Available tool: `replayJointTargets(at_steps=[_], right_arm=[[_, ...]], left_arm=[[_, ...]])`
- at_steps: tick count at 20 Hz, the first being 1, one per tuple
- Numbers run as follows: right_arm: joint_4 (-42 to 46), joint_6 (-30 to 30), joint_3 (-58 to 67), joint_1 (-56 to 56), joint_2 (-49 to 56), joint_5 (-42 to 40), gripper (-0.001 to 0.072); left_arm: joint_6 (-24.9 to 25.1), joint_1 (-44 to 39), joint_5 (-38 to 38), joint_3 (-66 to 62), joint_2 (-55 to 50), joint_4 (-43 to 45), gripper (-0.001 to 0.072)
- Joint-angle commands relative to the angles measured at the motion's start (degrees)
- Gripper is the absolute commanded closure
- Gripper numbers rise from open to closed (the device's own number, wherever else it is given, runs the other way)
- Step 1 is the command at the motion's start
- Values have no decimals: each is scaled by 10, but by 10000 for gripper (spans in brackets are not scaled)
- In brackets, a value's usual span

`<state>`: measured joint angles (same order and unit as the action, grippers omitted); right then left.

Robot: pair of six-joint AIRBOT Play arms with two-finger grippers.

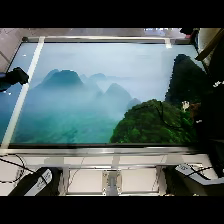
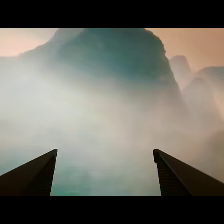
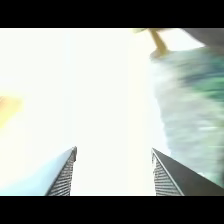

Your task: Fold the clothes and pants, and hang the long-sleeved shirts on hangers.

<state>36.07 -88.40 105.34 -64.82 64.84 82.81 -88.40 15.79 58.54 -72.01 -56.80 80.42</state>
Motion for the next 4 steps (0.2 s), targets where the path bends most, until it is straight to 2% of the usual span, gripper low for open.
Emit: replayJointTargets(at_steps=[1, 4], right_arm=[[12, 11, 3, 156, -19, -8, 189], [69, 30, 3, 253, -18, 3, 189]], left_arm=[[-2, 0, 2, 0, 0, 1, 5], [-1, 0, 2, 0, 0, 1, 5]])
